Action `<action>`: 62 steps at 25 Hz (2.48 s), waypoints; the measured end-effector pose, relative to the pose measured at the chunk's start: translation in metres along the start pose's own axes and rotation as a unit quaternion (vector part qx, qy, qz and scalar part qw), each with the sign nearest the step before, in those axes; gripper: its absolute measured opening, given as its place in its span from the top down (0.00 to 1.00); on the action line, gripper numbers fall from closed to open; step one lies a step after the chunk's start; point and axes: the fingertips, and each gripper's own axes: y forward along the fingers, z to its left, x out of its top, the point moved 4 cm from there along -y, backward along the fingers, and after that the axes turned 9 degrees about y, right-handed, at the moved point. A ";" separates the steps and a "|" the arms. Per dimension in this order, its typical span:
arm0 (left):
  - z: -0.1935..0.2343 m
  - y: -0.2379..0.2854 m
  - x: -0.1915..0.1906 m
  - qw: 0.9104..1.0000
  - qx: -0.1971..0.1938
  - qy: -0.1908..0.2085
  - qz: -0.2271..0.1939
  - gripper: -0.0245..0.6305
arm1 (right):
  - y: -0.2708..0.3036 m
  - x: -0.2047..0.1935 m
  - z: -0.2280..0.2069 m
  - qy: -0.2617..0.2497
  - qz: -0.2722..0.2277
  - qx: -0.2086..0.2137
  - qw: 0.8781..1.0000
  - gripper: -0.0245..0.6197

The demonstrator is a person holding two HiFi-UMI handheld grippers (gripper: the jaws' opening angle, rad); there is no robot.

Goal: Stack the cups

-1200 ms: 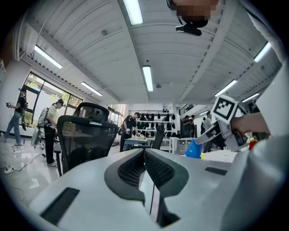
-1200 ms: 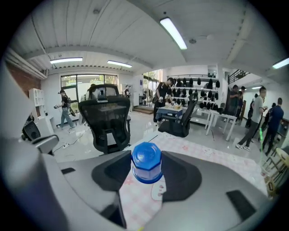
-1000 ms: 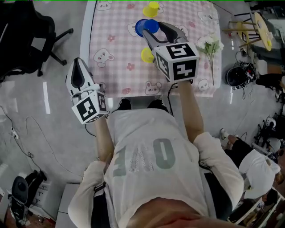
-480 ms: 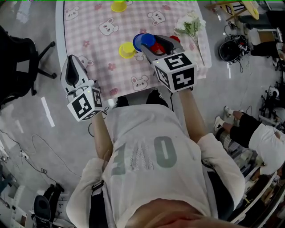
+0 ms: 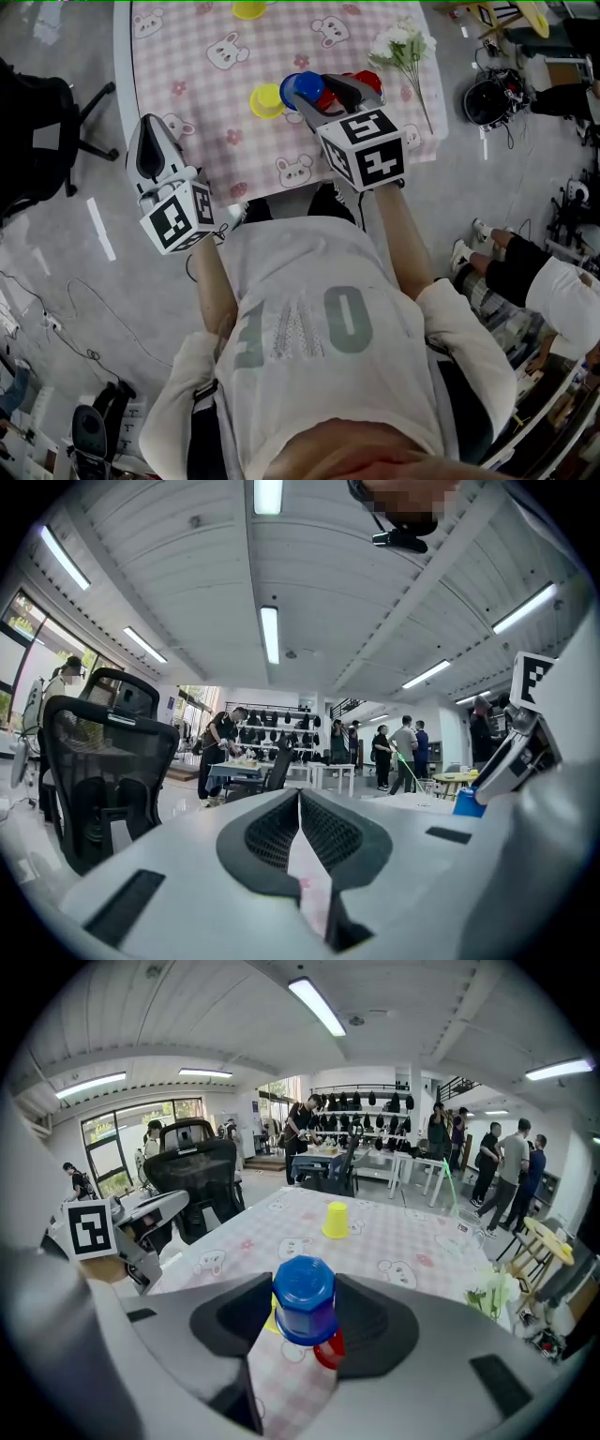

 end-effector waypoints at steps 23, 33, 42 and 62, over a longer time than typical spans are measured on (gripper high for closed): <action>-0.006 0.008 -0.002 1.000 -0.009 -0.003 0.001 0.92 | -0.014 0.015 0.004 -0.004 -0.028 0.012 1.000 0.61; -0.013 0.011 0.012 1.000 -0.006 0.007 -0.010 0.92 | -0.074 0.100 -0.023 -0.069 -0.127 0.057 0.988 0.61; -0.036 0.006 0.019 0.999 0.030 0.036 -0.007 0.92 | -0.043 0.150 -0.081 -0.188 -0.130 0.122 0.966 0.60; -0.103 -0.037 -0.016 0.980 0.170 0.048 0.088 0.92 | 0.191 0.137 -0.077 -0.240 -0.038 0.263 0.934 0.58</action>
